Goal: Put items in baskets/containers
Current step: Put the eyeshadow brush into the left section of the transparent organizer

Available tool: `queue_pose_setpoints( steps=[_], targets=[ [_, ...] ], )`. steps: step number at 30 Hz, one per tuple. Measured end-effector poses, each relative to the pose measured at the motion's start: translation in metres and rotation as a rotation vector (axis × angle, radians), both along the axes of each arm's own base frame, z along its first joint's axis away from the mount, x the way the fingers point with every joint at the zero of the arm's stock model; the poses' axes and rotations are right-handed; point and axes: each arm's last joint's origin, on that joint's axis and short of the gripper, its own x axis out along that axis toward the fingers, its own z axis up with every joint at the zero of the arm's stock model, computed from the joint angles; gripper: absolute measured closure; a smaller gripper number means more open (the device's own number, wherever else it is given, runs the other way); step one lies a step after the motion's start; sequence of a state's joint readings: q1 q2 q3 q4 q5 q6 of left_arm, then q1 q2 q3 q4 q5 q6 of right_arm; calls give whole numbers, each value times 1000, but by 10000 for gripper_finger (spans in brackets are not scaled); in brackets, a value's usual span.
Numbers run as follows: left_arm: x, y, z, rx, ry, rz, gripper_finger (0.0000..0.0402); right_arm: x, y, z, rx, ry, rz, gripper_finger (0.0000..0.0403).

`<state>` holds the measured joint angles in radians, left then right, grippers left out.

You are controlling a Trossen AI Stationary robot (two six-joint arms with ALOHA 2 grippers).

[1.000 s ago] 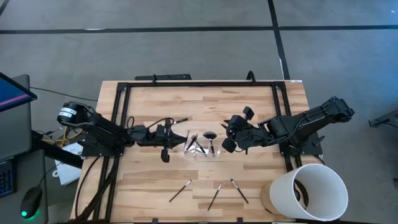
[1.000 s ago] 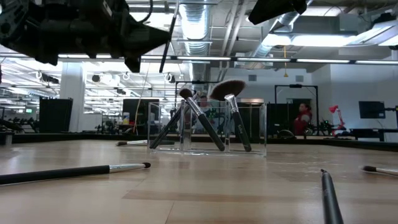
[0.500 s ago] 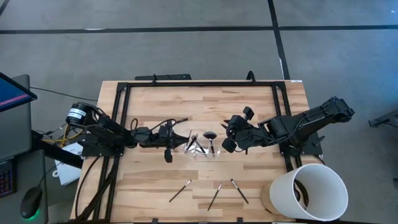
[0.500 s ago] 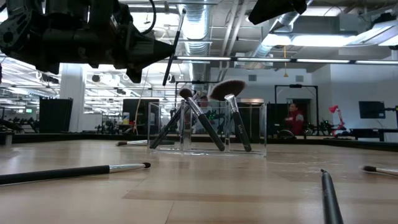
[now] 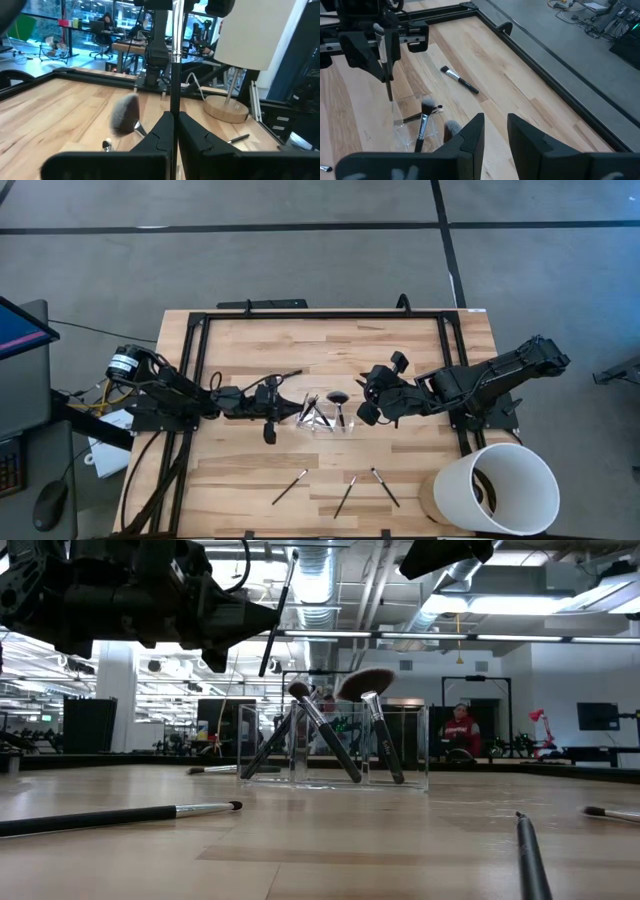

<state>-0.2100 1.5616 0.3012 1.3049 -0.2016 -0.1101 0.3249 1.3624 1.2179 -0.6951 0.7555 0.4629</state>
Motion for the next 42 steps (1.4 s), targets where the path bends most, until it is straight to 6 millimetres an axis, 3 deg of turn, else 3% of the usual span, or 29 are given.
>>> queue_pose_setpoints(
  steps=[17, 26, 30, 42],
  targets=[
    [0, -1, -1, 0, 12, -2, 391, 10, 1, 11, -79, -77, 82, 326],
    [5, 10, -22, -9, 106, 79, 391, 21, -5, 25, -16, -265, 35, 326],
    [6, 11, -24, -8, 109, 80, 391, 21, -5, 25, 3, -269, 40, 326],
    [6, 9, -24, -9, 106, 69, 391, 53, 4, -14, -1, -163, 69, 326]
  ],
)
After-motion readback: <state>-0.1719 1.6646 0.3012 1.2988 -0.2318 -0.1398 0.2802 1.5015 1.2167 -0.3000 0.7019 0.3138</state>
